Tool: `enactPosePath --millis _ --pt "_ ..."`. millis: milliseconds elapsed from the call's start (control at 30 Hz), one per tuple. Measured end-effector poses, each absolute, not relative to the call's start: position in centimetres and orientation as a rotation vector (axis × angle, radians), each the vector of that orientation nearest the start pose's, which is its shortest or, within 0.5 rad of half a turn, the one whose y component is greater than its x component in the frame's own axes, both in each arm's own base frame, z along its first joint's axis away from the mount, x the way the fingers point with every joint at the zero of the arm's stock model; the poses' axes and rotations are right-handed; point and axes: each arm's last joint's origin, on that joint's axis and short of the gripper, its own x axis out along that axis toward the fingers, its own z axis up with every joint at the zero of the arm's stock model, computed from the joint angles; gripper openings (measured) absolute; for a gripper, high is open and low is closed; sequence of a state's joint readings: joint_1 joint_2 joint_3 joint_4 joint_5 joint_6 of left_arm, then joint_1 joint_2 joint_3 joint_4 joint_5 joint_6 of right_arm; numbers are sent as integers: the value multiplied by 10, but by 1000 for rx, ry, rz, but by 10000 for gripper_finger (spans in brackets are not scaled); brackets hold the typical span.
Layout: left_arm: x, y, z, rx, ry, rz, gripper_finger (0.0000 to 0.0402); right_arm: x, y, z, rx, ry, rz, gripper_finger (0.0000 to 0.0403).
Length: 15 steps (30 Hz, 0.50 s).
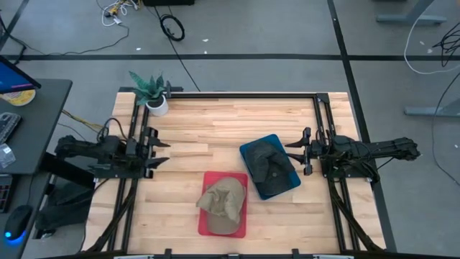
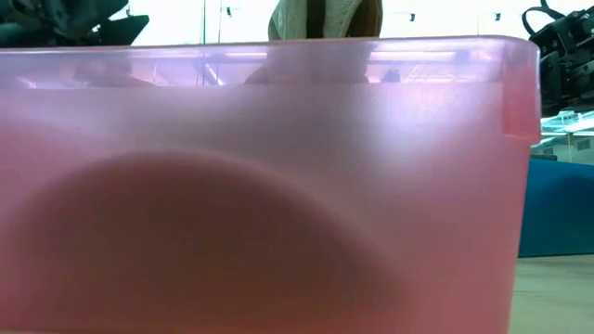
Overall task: Pick & Place hat
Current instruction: Return to Home Position
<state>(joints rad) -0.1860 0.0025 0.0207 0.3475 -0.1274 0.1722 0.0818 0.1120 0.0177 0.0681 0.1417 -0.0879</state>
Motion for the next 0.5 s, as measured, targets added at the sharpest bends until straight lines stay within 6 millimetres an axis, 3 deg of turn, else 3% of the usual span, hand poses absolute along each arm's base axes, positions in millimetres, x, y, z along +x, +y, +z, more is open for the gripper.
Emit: enactPosePath --millis 333,500 --pt "94 -18 183 161 -195 -166 209 104 4 167 -91 30 -58 155" --pt "96 -17 169 125 -35 -147 209 104 4 167 -91 30 -59 155"
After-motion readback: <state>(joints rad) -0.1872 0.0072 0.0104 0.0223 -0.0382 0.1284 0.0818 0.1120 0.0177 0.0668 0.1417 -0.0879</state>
